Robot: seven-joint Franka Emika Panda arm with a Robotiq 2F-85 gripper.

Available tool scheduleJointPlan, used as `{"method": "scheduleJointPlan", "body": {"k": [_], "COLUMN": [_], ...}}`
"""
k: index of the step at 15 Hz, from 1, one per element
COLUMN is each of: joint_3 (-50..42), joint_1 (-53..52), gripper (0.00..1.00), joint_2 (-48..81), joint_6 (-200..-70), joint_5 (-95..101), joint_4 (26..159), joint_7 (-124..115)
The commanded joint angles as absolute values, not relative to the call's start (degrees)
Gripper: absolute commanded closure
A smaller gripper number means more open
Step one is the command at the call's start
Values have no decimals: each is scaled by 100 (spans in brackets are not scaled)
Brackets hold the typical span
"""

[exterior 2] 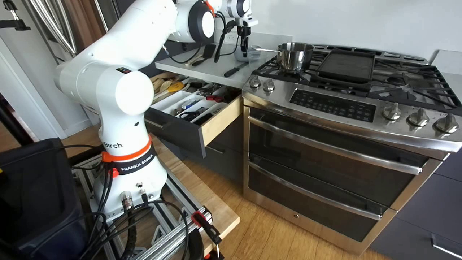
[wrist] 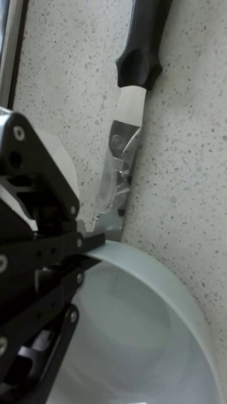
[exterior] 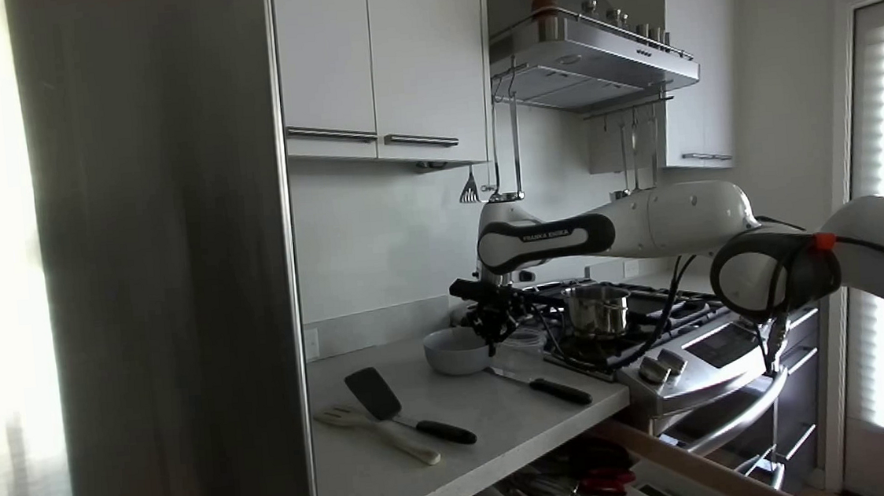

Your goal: Move the white bowl backwards

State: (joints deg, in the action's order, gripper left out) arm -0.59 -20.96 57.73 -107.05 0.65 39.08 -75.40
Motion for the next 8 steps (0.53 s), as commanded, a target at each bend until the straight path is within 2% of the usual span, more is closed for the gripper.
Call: {"method": "scheduleJointPlan", "body": {"k": [1, 2, 3, 6, 8], "joint_3": [-19, -17, -15, -16, -14], "joint_1": [-2039, -2037, -2036, -2034, -2033], "gripper": [98, 98, 89, 77, 64], "joint_2": [5841, 5845, 5846, 5848, 5849], "joint_6": [-10756, -10755, -10756, -10765, -10766], "joint_5": [-27, -30, -32, -29, -29], "joint_4": [3754, 3753, 3749, 3711, 3665], "joint_7": [-7613, -7607, -7604, -7600, -7596]}}
